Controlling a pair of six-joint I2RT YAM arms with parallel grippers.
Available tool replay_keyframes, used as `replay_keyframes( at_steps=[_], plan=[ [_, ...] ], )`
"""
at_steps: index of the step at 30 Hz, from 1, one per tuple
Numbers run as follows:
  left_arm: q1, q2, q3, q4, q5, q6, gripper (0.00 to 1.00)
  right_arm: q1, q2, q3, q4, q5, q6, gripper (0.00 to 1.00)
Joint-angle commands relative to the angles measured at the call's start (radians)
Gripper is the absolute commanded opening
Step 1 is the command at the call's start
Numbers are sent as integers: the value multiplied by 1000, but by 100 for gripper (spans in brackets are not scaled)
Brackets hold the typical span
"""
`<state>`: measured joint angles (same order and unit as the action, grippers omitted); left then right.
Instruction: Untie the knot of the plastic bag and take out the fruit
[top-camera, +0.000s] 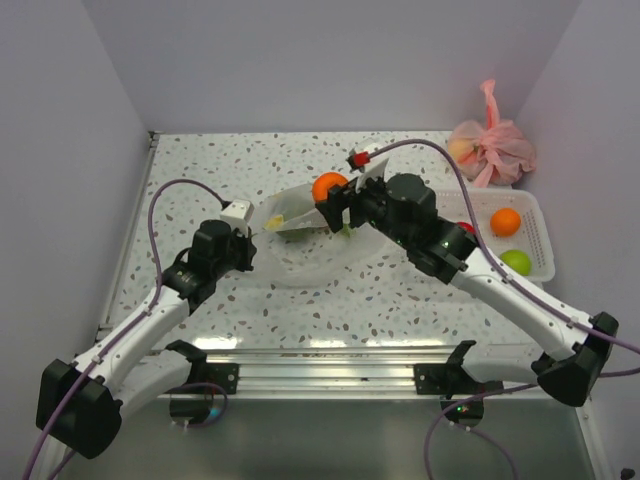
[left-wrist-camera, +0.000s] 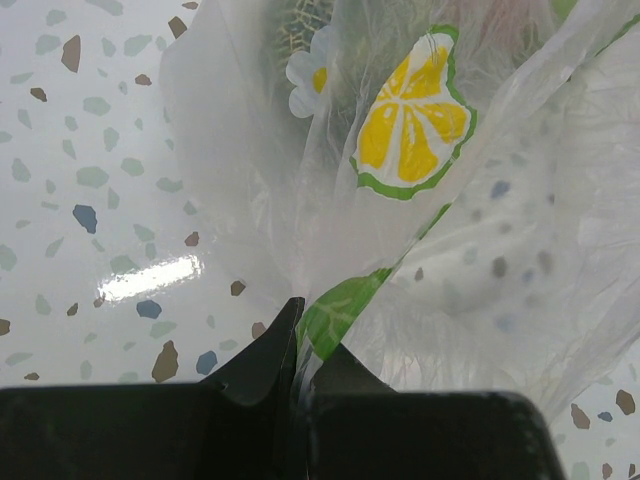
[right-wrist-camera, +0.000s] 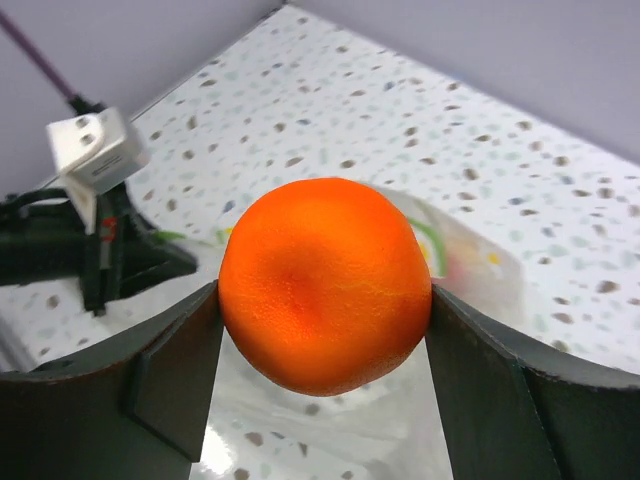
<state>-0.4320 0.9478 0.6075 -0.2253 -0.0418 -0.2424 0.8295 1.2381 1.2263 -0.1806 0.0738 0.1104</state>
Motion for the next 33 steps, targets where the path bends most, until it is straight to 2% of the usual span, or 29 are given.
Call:
replay_keyframes(
  at_steps=[1,6,8,9,13,18,22,27,28,30,31,33],
  plan=[
    [4,-1,9,24,-15,5,0,-27,-55,30,-75,274,-83,40],
    [6,-6,11,24,-12,6,0,-143,-88,-4,-158,544,-81,40],
    [6,-9,11,26,-12,6,0,-208,-92,-33,-200,587,-34,40],
    [6,-10,9,24,-12,6,0,-278,-92,-66,-207,590,9,40],
    [6,-14,9,24,-12,6,0,-447,-86,-160,-232,540,122,40],
    [6,-12,9,26,-12,6,0,-624,-37,-276,-183,378,233,43],
    [6,-9,9,24,-12,8,0,-667,21,-324,-116,324,245,46],
    [6,-6,9,24,-10,8,0,-673,93,-295,-88,308,233,68],
    [6,-4,9,26,-10,8,0,-673,104,-283,-94,310,229,81],
    [6,-4,11,24,-10,8,0,-673,122,-246,-123,302,206,95],
    [6,-4,11,24,-10,9,0,-673,127,-232,-132,296,196,99],
    [6,-4,12,27,-12,9,0,-673,129,-203,-155,270,161,99]
  ],
)
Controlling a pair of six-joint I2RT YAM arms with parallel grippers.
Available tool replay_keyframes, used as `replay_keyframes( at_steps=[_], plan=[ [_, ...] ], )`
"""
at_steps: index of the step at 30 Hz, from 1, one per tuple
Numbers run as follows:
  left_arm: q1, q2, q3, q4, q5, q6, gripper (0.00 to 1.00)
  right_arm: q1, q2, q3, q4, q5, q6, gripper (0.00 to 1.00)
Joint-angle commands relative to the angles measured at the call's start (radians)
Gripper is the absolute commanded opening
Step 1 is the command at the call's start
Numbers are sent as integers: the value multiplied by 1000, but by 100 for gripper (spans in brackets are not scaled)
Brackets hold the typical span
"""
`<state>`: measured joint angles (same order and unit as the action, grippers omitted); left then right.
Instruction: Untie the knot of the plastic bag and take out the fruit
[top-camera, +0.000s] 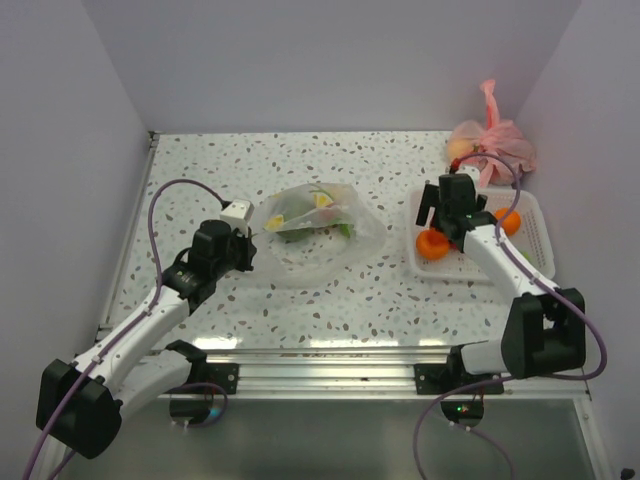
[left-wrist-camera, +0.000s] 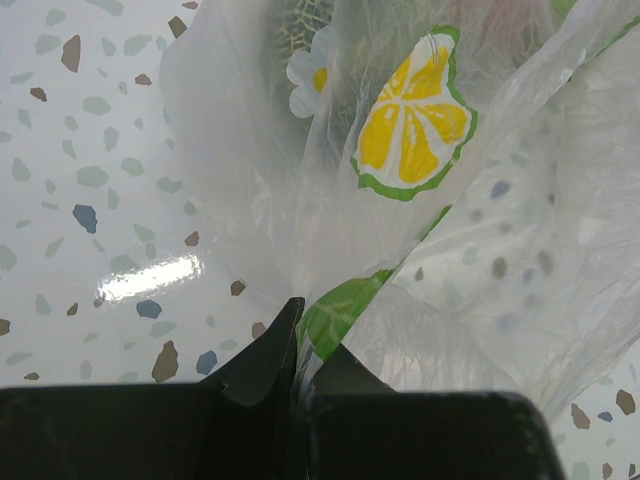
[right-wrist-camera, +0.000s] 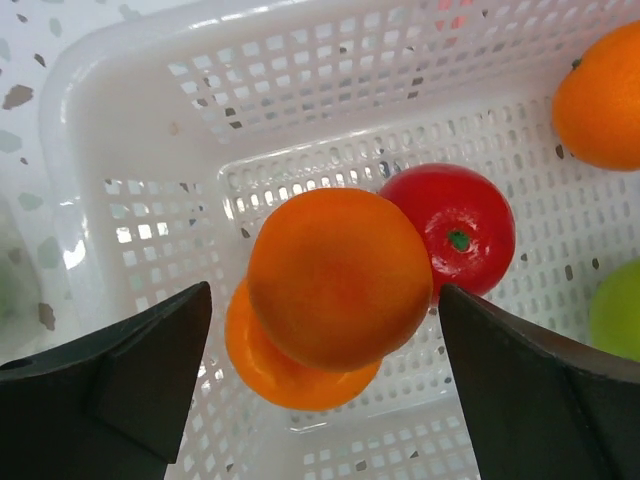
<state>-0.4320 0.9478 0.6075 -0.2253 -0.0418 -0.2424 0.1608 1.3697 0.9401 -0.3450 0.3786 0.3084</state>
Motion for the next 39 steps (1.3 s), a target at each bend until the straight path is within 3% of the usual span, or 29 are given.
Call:
replay_keyframes(
  at_steps=[1,7,13,22,25,29,39],
  plan=[
    [6,-4,11,27,-12,9,0,-3,-11,86,6,-47,-48,99],
    [6,2,11,30,-7,9,0,42,-58,144,-6,-210,-167,99],
    [6,6,11,29,-7,11,0,215,-61,298,-45,-325,-299,99],
    [6,12,12,29,-10,12,0,385,67,546,-103,-553,-474,99],
    [6,9,12,27,-10,14,0,443,171,647,-233,-593,-557,99],
    [6,8,11,26,-13,12,0,528,282,753,-357,-578,-699,99],
    [6,5,11,26,-9,12,0,622,483,805,-374,-279,-897,99]
  ],
)
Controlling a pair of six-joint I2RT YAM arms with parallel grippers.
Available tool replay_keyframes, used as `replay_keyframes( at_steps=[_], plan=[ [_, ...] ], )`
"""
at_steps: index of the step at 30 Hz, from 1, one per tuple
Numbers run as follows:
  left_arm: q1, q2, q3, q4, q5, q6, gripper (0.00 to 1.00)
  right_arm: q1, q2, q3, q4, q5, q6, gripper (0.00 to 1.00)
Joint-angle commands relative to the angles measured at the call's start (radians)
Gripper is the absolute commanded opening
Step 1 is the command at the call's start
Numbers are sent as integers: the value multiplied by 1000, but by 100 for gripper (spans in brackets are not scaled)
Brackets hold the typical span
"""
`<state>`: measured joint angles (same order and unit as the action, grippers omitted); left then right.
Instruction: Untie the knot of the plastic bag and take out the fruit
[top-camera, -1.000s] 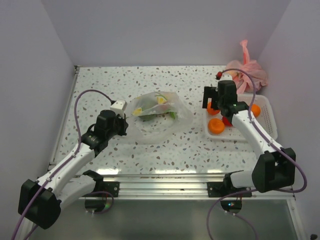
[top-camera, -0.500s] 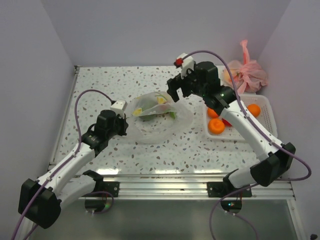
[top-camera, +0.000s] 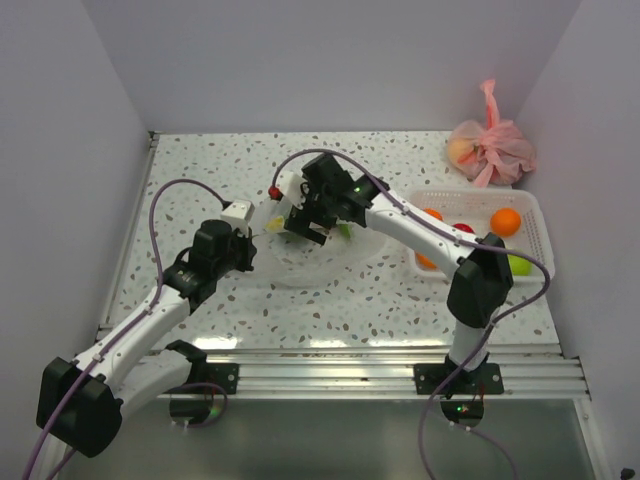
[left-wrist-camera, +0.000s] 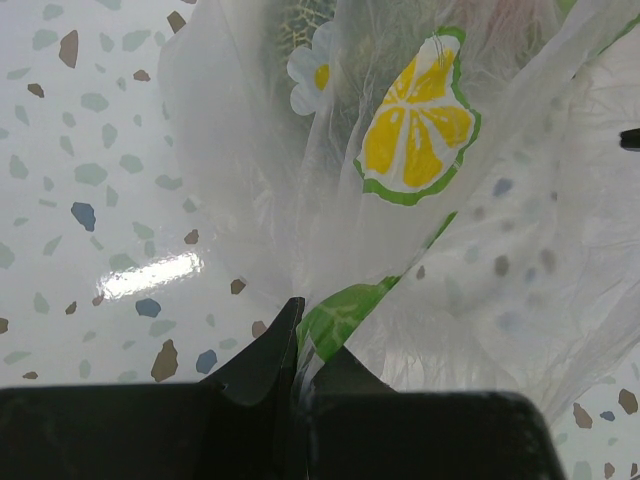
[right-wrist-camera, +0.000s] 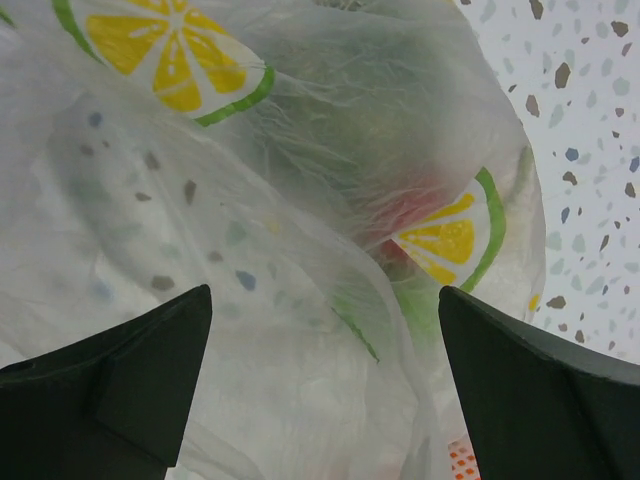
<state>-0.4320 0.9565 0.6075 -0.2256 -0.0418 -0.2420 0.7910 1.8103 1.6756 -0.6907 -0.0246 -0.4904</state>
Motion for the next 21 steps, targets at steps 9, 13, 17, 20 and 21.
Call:
replay_keyframes(
  at_steps=[9,13,17,20,21],
  plan=[
    [4,-5,9,28,-1,12,0,-12,173,69,101,311,-174,97],
    [6,-1,9,31,5,12,0,-15,217,119,120,316,-177,70],
    [6,-1,11,31,3,12,0,-9,225,215,50,305,-157,9],
    [4,-2,9,31,3,12,0,16,146,225,20,221,-120,0],
    [6,-1,9,29,3,9,0,27,118,225,19,203,-113,0]
  ],
)
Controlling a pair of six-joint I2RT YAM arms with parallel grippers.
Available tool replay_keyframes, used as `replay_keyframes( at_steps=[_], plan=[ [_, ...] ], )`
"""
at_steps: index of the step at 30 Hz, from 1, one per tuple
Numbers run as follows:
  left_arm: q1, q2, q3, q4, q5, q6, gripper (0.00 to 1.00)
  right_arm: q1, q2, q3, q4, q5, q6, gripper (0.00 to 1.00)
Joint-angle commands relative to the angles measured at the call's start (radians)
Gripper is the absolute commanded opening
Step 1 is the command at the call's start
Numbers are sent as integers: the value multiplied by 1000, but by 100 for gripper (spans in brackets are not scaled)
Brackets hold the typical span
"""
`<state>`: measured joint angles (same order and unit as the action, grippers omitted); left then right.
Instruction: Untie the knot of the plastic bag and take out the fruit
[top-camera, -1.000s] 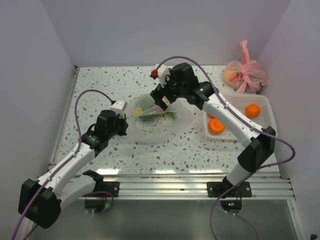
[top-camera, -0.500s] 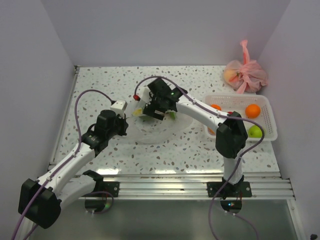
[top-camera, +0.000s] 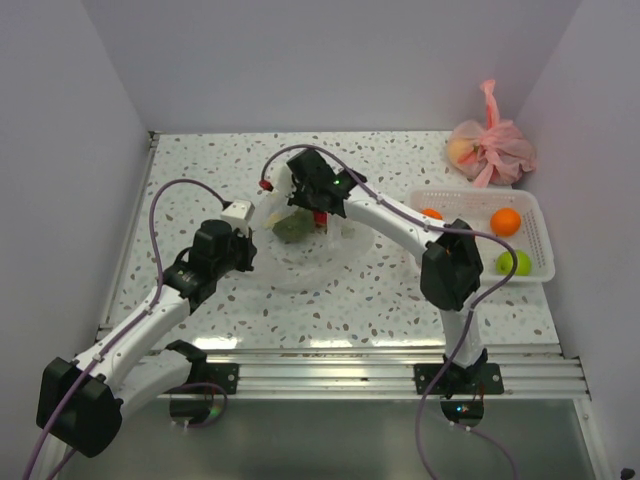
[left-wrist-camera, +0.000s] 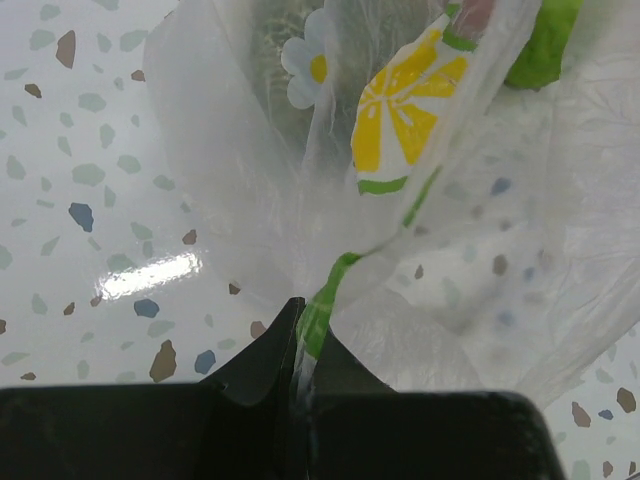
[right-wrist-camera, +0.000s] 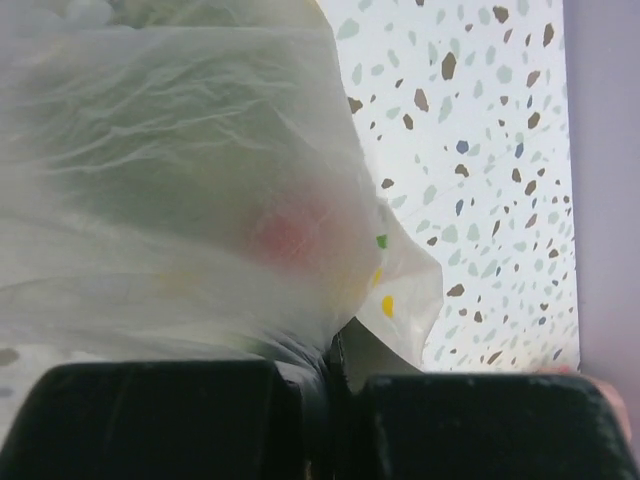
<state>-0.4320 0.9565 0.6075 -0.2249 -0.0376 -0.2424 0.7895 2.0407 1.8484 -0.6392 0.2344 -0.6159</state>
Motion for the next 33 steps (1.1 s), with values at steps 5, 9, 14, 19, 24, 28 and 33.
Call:
replay_keyframes(
  at_steps=[5,9,14,19,24,28,33],
  plan=[
    [6,1,11,30,1,9,0,169,-249,40,-79,-107,41,0],
    [4,1,11,30,-1,9,0,209,-315,-15,-85,-170,93,0],
    [6,-5,9,27,-4,8,0,167,-329,-172,30,-130,160,0],
    [6,-12,9,24,-5,6,0,48,-283,-202,78,-187,261,4],
    [4,-18,8,27,-5,6,0,-32,-208,-186,64,-127,312,28],
    [6,-18,8,27,-1,6,0,-32,-232,-137,-7,-132,341,66],
    [6,-19,9,30,1,5,0,-24,-371,-159,29,-147,435,99]
  ],
)
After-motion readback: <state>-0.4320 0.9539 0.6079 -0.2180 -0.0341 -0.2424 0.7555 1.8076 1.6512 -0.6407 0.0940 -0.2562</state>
